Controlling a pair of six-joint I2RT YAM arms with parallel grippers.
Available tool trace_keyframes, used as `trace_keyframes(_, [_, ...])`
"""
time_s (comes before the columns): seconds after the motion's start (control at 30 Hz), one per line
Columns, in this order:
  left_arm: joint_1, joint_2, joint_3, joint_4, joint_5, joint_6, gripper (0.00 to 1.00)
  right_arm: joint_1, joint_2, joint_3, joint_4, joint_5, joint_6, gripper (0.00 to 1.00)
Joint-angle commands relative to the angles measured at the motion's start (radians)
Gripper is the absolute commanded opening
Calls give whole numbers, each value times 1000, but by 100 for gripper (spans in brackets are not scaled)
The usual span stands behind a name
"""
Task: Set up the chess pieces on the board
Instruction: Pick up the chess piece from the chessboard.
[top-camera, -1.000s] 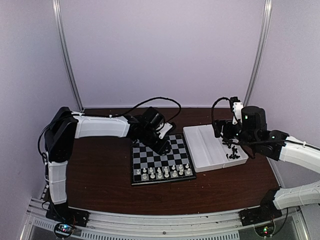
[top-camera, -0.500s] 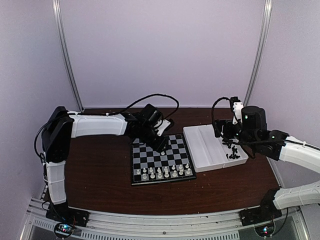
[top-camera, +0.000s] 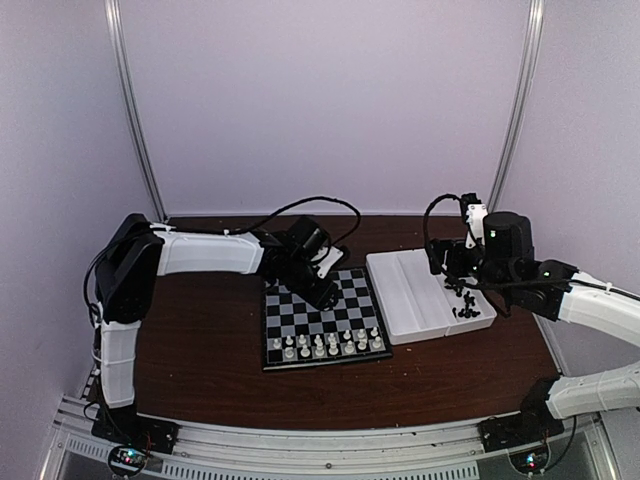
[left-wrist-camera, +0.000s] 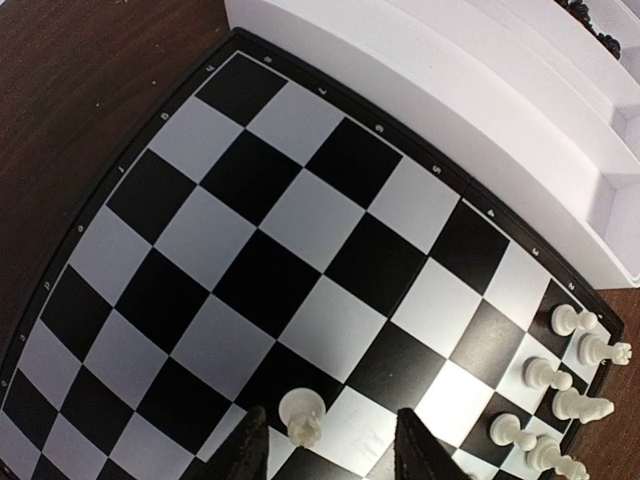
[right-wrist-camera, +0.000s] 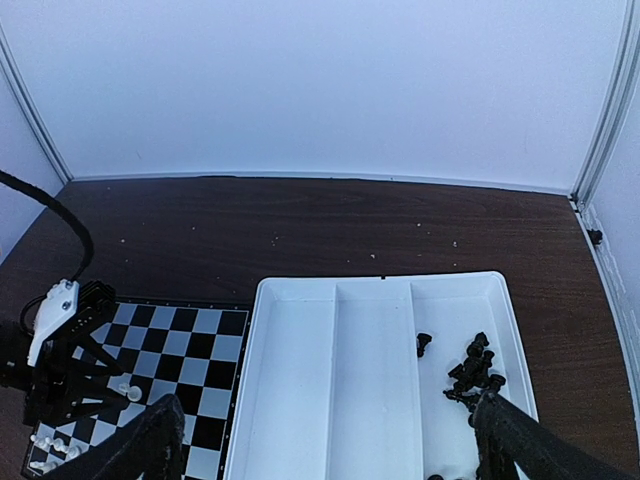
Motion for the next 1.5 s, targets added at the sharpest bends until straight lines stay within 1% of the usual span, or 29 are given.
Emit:
trace_keyframes(0.0, [8,21,30,-5,-10,6,43,-6,0,-5,-9,-4,1,100])
trace_keyframes(0.17, [8,34,42,-15,-15,9,43,-8,1,-4,-8,-5,1,100])
trace_keyframes(0.33, [8,41,47,-16,-19,13,39,-8,3,-4,-6,-6,1,100])
trace_keyframes(0.63, [9,56,51,-24,-32,15,37,-10,4,-2,-5,-8,2,100])
trace_keyframes(0.8, [8,62,59,-24,-31,18,29,-11,2,-3,-6,-8,2,100])
trace_keyframes(0.87, [10,61,61,-25,-31,21,23,-11,2,-4,-5,-8,4,100])
trace_keyframes(0.97, [9,61,70,-37,-29,27,12,-12,3,-4,-6,-8,2,100])
trace_keyframes(1.03, [10,59,78,-48,-29,30,9,-12,3,-4,-6,-10,3,100])
trace_keyframes(1.13, [9,44,76,-55,-34,29,6,-11,6,-5,-5,-10,5,100])
trace_keyframes(1.3, [8,-10,62,-80,-45,30,6,-14,10,-5,0,-14,8,100])
trace_keyframes(1.47, [8,-130,-33,-80,-88,19,6,-14,17,-5,7,-17,8,100])
